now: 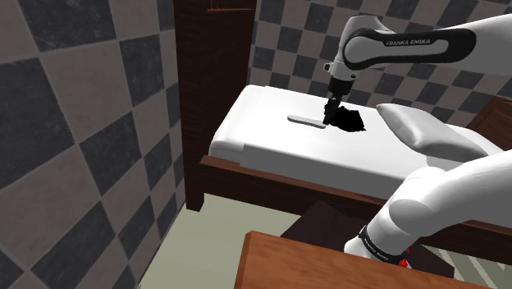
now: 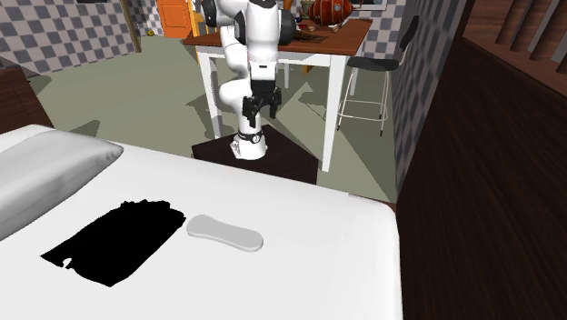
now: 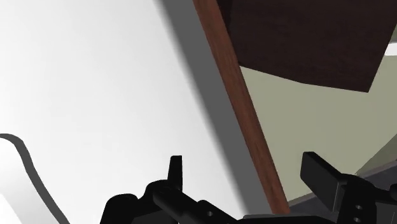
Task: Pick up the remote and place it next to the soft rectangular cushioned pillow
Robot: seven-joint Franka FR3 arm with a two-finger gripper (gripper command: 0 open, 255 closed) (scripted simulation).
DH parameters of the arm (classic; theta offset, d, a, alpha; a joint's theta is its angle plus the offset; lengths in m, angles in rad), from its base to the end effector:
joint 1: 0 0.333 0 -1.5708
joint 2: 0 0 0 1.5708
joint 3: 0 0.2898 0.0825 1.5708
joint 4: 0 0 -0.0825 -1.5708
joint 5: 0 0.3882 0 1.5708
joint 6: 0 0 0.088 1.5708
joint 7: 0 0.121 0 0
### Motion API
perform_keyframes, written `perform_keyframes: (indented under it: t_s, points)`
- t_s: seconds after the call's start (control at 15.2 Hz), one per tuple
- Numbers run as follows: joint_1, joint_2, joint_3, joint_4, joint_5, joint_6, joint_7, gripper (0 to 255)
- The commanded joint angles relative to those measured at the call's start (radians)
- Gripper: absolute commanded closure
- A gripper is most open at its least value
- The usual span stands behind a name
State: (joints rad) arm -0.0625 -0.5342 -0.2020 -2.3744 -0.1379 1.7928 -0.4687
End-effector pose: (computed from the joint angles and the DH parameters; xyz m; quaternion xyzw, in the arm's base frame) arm 0.3855 -0.1217 0.4708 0.9905 0.1339 -0.0309 0.0053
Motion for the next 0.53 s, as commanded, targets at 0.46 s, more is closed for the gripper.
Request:
perform_keyframes:
  t_s: [0.46]
  points:
    - [-0.005,0.280,-0.158,0.126,0.001,0.188,-0.276,0]
